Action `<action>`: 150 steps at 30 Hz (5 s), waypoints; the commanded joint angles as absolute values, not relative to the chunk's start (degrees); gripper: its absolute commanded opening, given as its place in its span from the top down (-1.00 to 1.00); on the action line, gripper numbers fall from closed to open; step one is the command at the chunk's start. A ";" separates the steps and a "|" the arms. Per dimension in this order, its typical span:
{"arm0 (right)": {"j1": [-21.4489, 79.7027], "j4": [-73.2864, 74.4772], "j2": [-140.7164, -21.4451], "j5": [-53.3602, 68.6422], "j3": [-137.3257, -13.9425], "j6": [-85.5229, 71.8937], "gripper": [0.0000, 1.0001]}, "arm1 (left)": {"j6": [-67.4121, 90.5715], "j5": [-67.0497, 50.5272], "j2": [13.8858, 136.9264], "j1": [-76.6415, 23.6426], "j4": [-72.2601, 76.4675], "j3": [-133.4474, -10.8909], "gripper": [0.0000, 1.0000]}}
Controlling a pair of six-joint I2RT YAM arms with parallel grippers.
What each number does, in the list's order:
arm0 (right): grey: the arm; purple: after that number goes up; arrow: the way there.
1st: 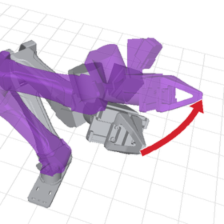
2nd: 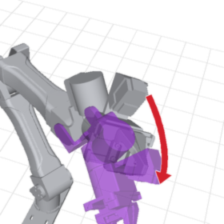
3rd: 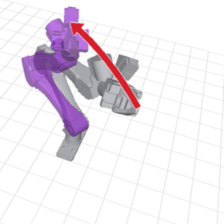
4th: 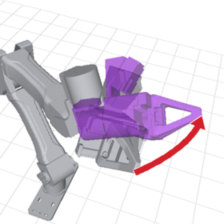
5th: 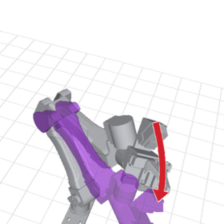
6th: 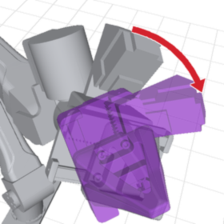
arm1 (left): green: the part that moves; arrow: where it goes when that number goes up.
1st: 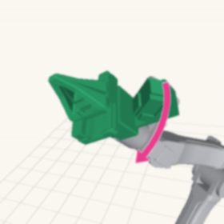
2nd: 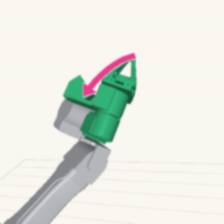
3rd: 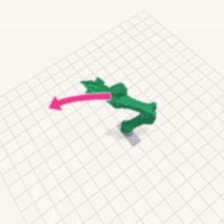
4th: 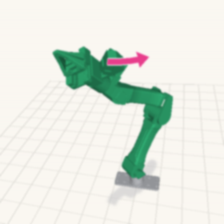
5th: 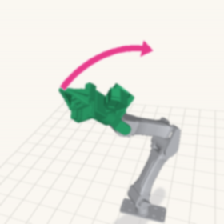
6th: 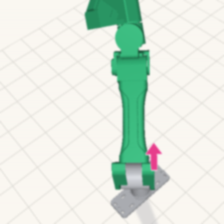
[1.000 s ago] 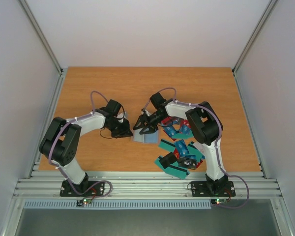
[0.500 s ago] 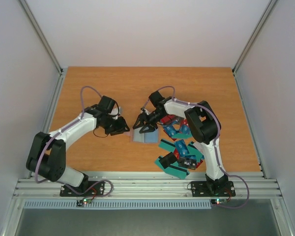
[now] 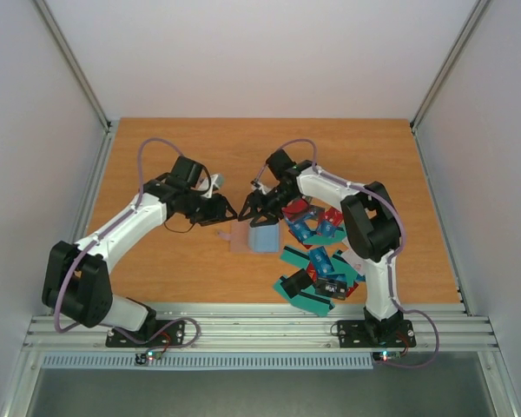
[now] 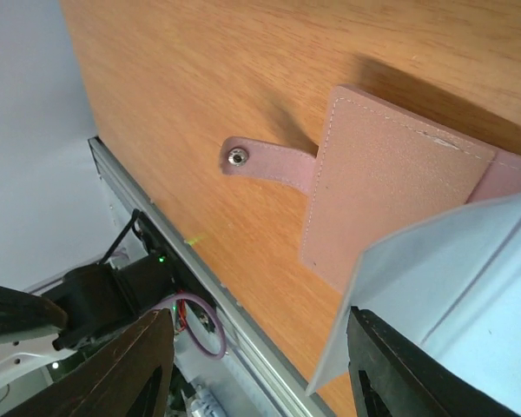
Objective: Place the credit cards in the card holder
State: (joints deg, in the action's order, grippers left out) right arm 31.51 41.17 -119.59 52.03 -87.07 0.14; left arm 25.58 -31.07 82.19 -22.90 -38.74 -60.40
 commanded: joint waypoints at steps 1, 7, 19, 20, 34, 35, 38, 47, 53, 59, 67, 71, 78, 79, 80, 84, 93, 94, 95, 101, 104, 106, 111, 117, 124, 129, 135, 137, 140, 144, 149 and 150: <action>30.13 43.80 -115.28 49.61 -86.72 2.27 -0.12 | 23.79 -34.12 83.19 -24.85 -37.28 -62.92 0.20; 26.92 44.14 -110.21 47.94 -82.88 2.26 -0.12 | 23.57 -33.31 85.83 -28.85 -37.35 -66.23 0.21; 17.59 50.27 -92.97 36.25 -66.32 -3.48 -0.14 | 18.46 -33.01 93.18 -39.35 -41.10 -73.94 0.21; 17.58 51.76 -91.64 34.59 -65.29 -3.88 -0.14 | 17.47 -32.70 93.51 -40.44 -41.67 -74.00 0.21; 17.56 75.27 -75.60 22.69 -53.36 -7.11 -0.19 | 14.62 -34.48 101.55 -53.90 -38.25 -74.12 0.26; 17.56 76.29 -74.92 22.64 -52.70 -7.04 -0.19 | 14.59 -34.84 102.64 -54.48 -37.80 -74.66 0.27; 17.57 77.42 -73.05 24.19 -48.87 -7.75 -0.23 | 14.89 -35.52 106.06 -55.80 -36.38 -76.27 0.32; 17.75 70.45 -67.33 33.30 -35.39 -12.34 -0.24 | 18.25 -38.26 113.89 -58.21 -35.22 -80.07 0.42; 18.16 61.78 -67.55 37.73 -28.77 -14.85 -0.22 | 18.37 -40.06 116.15 -58.32 -35.02 -80.70 0.43; 18.46 57.35 -69.68 36.51 -26.72 -15.67 -0.21 | 17.17 -40.27 119.27 -58.31 -37.68 -81.30 0.44; 19.03 51.71 -71.93 34.94 -24.36 -17.36 -0.18 | 16.42 -41.41 122.24 -58.36 -37.44 -80.86 0.44; 19.68 48.27 -72.95 34.89 -23.12 -18.16 -0.17 | 16.78 -41.88 123.14 -58.36 -36.66 -80.33 0.45; 20.04 43.37 -74.62 34.80 -21.23 -17.80 -0.17 | 17.37 -42.55 124.57 -58.36 -35.40 -79.33 0.45; 20.02 42.47 -74.60 35.21 -20.85 -17.76 -0.16 | 17.40 -42.66 124.67 -58.36 -35.34 -79.17 0.45; 20.04 41.80 -74.53 35.38 -20.57 -17.70 -0.15 | 17.40 -42.72 124.75 -58.36 -35.26 -79.04 0.45; 20.04 40.13 -73.39 36.79 -20.08 -17.44 -0.10 | 17.48 -43.12 124.89 -58.36 -34.72 -78.30 0.45; 20.04 37.68 -66.88 41.96 -20.39 -17.93 0.02 | 17.93 -45.07 125.32 -58.21 -33.58 -77.20 0.46; 20.04 37.75 -66.02 42.82 -20.58 -18.01 0.02 | 17.93 -45.26 125.33 -58.19 -33.51 -77.13 0.46; 20.04 38.03 -64.71 43.24 -20.83 -18.16 0.03 | 18.00 -45.49 125.27 -58.11 -33.19 -77.00 0.46; 20.04 39.75 -60.91 46.00 -22.90 -17.76 0.06 | 18.69 -46.70 125.24 -57.28 -31.90 -76.11 0.46; 20.04 40.79 -60.12 47.30 -23.40 -16.41 0.07 | 19.13 -47.31 125.16 -56.73 -31.19 -75.43 0.46; 20.08 41.57 -59.23 47.89 -23.67 -15.65 0.08 | 19.46 -47.58 125.08 -56.25 -30.59 -75.00 0.46; 20.04 41.43 -57.67 48.34 -24.33 -15.23 0.10 | 20.82 -49.05 124.98 -54.92 -28.06 -73.62 0.46; 20.04 38.71 -57.54 47.85 -24.71 -15.89 0.16 | 22.48 -50.93 124.82 -54.17 -26.00 -72.69 0.47; 20.04 38.00 -56.17 45.11 -27.06 -17.46 0.29 | 24.16 -53.21 123.88 -52.85 -23.73 -71.60 0.46; 20.04 38.99 -55.02 43.14 -28.90 -17.98 0.36 | 25.52 -54.86 122.88 -51.67 -22.24 -70.76 0.46; 20.04 39.08 -56.61 41.81 -29.91 -17.71 0.43 | 26.65 -56.40 123.26 -51.15 -20.98 -71.01 0.46; 20.04 38.59 -57.64 41.65 -30.28 -17.67 0.44 | 27.01 -56.71 123.31 -50.98 -20.63 -71.09 0.46; 20.11 38.13 -59.54 41.74 -30.78 -17.31 0.45 | 27.56 -56.86 123.39 -50.74 -20.23 -71.13 0.46; 20.34 39.83 -62.85 40.73 -31.66 -15.79 0.51 | 27.77 -56.87 123.49 -50.46 -20.11 -71.44 0.46; 20.56 40.44 -65.78 39.86 -32.31 -15.08 0.66 | 27.81 -56.85 123.83 -50.11 -20.38 -72.13 0.47; 20.61 40.78 -66.15 39.71 -32.57 -14.91 0.72 | 27.71 -56.86 123.84 -50.03 -20.64 -72.32 0.47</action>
